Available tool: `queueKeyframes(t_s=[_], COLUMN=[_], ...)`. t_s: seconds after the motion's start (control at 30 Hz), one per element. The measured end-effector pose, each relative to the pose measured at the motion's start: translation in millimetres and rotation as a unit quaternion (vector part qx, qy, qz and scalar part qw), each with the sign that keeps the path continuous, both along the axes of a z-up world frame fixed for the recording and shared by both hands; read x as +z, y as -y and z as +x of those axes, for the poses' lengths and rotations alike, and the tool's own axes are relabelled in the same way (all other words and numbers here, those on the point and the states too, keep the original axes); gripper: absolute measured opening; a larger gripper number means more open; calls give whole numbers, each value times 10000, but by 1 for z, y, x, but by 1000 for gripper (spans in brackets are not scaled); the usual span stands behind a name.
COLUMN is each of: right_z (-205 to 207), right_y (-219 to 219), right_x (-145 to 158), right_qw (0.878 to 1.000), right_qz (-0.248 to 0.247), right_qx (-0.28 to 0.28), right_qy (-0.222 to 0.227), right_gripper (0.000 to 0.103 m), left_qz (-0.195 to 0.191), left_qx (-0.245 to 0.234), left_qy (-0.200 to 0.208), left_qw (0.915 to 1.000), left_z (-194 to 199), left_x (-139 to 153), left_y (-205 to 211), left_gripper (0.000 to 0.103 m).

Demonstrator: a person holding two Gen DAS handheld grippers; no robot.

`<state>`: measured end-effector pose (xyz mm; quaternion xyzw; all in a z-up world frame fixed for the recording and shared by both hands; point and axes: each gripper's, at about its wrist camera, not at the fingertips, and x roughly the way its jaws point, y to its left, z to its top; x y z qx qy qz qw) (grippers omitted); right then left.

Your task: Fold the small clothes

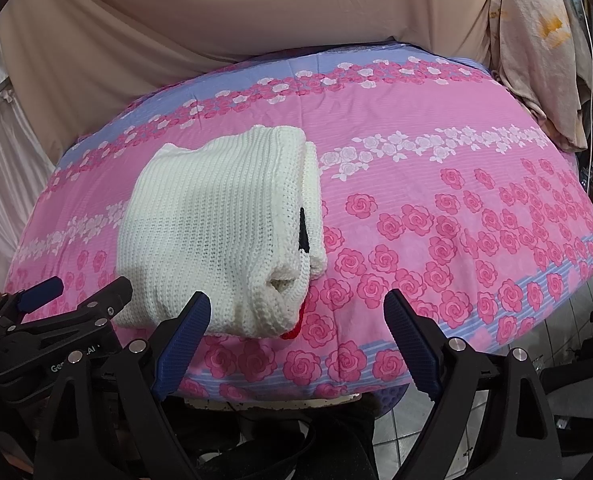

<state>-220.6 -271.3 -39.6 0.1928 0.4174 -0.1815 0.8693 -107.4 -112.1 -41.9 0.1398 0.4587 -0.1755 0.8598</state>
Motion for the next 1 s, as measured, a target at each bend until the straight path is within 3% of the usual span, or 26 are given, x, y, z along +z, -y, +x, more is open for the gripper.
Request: queueKeyframes(t_s=[0.43, 0.57, 0.67, 0.8, 0.87, 0.9, 0.93, 1.0], right_z=[6, 42, 79, 117, 120, 119, 118, 117], right_y=[4, 34, 63, 78, 78, 81, 81, 77], right_x=[-2, -20, -42, -77, -83, -87, -89, -87], right_qw=[10000, 9999, 9995, 9959, 9942, 9917, 9893, 9848], right_qz=[-8, -108, 111, 692, 966, 1227, 1423, 1727], right_qx=[70, 15, -24, 126, 82, 59, 72, 185], right_qy=[15, -117, -293, -578, -476, -390, -310, -91], right_gripper=[86, 86, 86, 86, 86, 85, 68, 49], left_qz=[2, -382, -477, -193, -285, -435, -620, -876], left_qx=[19, 411, 772, 507, 375, 321, 210, -27], left_qy=[-59, -192, -506, -683, -740, -837, -970, -1161], left_qw=[10000, 9982, 9946, 9962, 9961, 9950, 9931, 9894], left_z=[3, 46, 99, 124, 127, 129, 131, 132], left_x=[-2, -1, -22, -52, -57, -58, -59, -58], left_y=[0, -17, -24, -5, 0, 1, 2, 5], left_gripper=[97, 98, 98, 98, 97, 92, 77, 59])
